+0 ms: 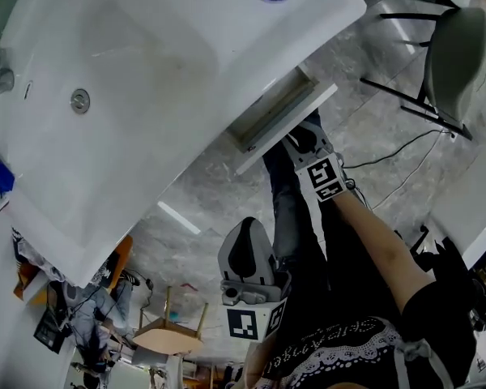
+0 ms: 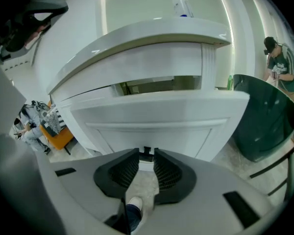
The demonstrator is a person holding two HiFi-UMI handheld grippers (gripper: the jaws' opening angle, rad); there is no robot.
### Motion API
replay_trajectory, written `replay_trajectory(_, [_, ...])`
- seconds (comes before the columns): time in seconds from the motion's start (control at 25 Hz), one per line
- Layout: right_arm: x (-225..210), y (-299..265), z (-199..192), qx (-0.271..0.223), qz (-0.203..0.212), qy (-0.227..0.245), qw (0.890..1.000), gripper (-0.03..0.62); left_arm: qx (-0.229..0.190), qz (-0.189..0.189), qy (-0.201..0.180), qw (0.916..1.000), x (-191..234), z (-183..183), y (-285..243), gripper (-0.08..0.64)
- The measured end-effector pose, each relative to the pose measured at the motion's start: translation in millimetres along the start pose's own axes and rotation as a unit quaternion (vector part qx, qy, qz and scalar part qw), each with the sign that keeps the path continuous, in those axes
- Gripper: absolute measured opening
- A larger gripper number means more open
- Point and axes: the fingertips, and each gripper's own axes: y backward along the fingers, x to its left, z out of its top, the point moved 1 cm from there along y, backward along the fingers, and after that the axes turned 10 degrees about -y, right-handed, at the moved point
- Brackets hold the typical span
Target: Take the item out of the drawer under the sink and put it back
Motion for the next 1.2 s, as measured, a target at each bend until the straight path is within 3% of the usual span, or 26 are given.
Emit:
replay_trajectory(0.08, [-3.2,14.6,10.6,-0.008,-0.004,0.003,1.000,0.037,-0.003,0.003,-0.009,1.0000,0.3,4.2,1.3,0.005])
replay_trajectory(0.16, [-7.2,26.4,24.5,-0.019,-0.004,0.002,1.000,0.018,-0.007,0.008,-0.017,0.9998,1.2,6.7,1.8,0.005])
replay_trajectory(0.52, [-6.9,94.8,97.3,-0.062,-0.007,-0.011,0.998,0.017,0.003,0.016,-0.048,0.9987,-9.0,27.5,9.9,0.005])
replay_trajectory(1.2, [21.9,172.5,232.7,-0.174,0.041,0.003,0.984,0.017,-0.077,0.050,-0.108,0.9899,-14.5,118.4,22.7,0.005])
